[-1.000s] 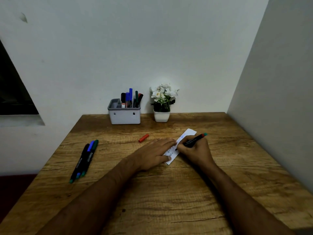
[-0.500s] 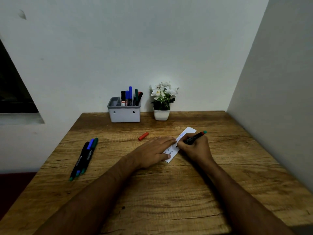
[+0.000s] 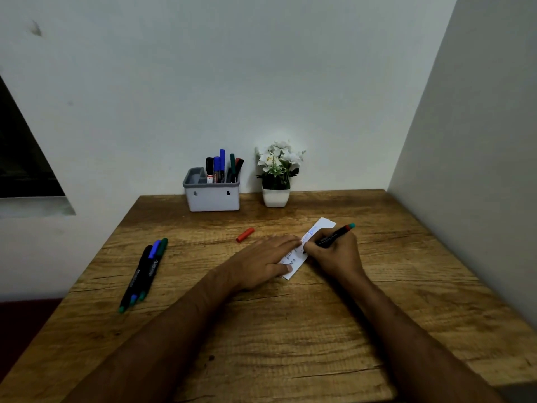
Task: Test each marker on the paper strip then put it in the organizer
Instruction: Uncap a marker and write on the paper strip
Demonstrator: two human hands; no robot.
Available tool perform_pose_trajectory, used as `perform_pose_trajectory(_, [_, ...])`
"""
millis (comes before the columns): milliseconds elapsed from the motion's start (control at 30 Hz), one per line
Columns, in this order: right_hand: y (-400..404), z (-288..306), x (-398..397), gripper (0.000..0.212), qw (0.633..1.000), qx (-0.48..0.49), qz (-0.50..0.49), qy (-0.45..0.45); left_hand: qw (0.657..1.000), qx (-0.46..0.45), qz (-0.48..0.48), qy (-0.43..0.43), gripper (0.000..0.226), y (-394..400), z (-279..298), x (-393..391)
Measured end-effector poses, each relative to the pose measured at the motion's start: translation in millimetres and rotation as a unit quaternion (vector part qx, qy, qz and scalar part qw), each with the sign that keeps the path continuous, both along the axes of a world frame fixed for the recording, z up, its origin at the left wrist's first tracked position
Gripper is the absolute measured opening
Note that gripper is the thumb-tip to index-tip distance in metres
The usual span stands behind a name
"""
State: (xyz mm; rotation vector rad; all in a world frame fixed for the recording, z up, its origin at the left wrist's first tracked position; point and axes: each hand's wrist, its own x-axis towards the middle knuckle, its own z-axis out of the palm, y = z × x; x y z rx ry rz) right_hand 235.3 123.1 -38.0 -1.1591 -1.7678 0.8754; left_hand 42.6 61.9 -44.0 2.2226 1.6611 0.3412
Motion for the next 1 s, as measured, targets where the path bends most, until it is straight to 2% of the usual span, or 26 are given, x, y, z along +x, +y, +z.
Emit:
perform_pose_trajectory(300, [1.1,3.3,-2.4,0.006,1.000,-0.018,-0.011,0.015,1.000,0.008,0.004,0.002,0.063,-2.0,4.6,2.1])
perform_pose_trajectory(433, [1.5,9.7,5.3,0.010,0.991,-0.055,-0.054,0.106,1.000,0.005,0.006,-0.005,0.065,-2.4,6.2,2.7])
perform_pose_trajectory(600, [5.5,18.9,11.5,0.008,0.978,-0.091,-0.053,0.179,0.999,0.013,0.013,-0.036,0.062,-3.6,11.9,5.7])
perform_pose_trajectory(733, [10.7,22.4,13.4,0.005,0.965,-0.119,-0.047,0.229,0.996,0.037,0.058,-0.064,0.060,-0.1,12.7,-4.2])
perform_pose_trajectory(900, [15.0,29.1,13.5,0.008,0.956,-0.138,-0.055,0.252,0.972,0.176,0.150,0.032,0.062,10.5,21.4,-23.5])
perform_pose_trajectory(1000, [12.3,36.5,13.3,0.007,0.961,-0.122,-0.035,0.247,0.954,0.198,0.209,0.080,0.036,16.7,19.4,-33.9])
